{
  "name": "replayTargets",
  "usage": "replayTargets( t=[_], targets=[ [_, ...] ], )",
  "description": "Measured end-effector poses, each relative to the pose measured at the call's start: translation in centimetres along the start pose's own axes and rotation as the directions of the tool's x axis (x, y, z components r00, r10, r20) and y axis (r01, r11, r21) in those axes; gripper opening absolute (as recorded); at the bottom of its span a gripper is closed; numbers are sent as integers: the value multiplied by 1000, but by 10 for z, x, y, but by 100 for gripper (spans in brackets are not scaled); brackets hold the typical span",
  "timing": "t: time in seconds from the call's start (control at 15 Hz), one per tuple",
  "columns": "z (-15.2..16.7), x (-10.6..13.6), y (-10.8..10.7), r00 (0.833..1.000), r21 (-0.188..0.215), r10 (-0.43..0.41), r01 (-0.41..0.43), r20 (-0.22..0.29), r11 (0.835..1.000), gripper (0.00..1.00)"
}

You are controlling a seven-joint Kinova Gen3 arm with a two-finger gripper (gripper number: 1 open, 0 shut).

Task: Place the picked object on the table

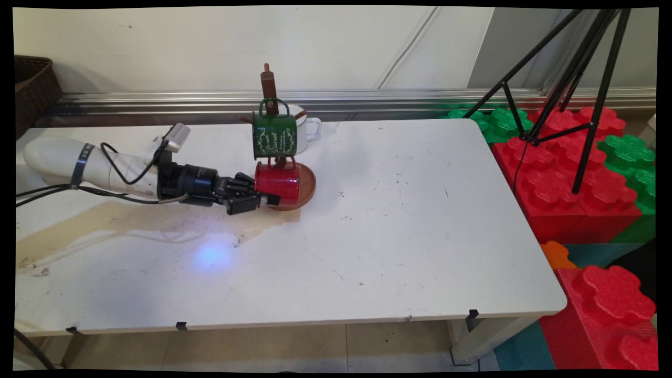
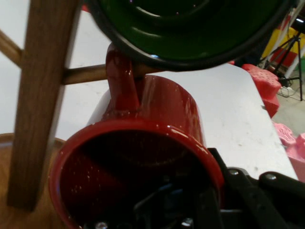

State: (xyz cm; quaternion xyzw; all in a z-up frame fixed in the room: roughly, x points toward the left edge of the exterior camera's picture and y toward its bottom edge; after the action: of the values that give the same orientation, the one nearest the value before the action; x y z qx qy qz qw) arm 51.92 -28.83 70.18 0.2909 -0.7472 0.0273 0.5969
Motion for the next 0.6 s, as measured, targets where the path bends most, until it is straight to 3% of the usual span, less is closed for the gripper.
replayTargets(
  t=[0.6],
  targets=[
    [-5,3,15,1000,-47,13,-12,11,999,0]
  ],
)
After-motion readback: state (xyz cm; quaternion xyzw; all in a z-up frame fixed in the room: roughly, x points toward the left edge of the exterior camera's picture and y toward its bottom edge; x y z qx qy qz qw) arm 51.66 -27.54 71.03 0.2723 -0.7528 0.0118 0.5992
